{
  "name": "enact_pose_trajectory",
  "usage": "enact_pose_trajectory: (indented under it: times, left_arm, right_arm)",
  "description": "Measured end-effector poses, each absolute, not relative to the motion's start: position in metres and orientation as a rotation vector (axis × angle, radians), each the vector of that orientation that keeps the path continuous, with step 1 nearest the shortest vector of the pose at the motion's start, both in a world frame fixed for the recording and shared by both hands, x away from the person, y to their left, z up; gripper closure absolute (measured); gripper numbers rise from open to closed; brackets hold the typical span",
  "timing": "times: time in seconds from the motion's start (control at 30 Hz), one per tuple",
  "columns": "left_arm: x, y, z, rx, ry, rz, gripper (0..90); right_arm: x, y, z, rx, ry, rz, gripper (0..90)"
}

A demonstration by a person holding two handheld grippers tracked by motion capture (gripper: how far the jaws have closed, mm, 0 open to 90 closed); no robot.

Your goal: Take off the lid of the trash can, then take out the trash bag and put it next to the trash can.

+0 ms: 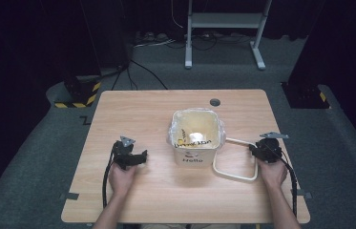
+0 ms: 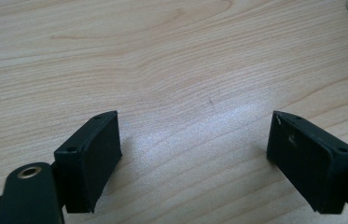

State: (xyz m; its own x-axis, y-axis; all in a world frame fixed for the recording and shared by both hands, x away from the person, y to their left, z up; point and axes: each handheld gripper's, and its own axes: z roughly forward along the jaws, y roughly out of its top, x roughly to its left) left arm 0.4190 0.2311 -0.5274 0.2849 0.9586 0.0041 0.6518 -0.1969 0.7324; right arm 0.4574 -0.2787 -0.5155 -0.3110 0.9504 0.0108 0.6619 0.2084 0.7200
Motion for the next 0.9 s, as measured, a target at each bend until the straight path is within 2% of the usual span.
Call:
enact_pose_trajectory:
  times: [0.3,0.6,0.73,0.9]
  left_arm:
    - [0.4187,0.2309,-0.5273,1.933,1.442,0.634,18.1]
    - [0.4185,0.2304,-0.5275,1.926,1.446,0.633,18.2]
    - [0.4185,0.2305,-0.5274,1.926,1.447,0.634,18.2]
    - [0.4184,0.2303,-0.5274,1.921,1.453,0.634,18.2]
  right_arm:
    - [0.4511,-0.2742,-0.5217,1.457,2.006,0.902,50.2]
    - [0.4512,-0.2712,-0.5231,1.477,1.980,0.901,41.5]
    - [0.4519,-0.2701,-0.5233,1.511,1.956,0.876,31.8]
    - [0.4499,-0.2679,-0.5218,1.545,1.939,0.843,28.7]
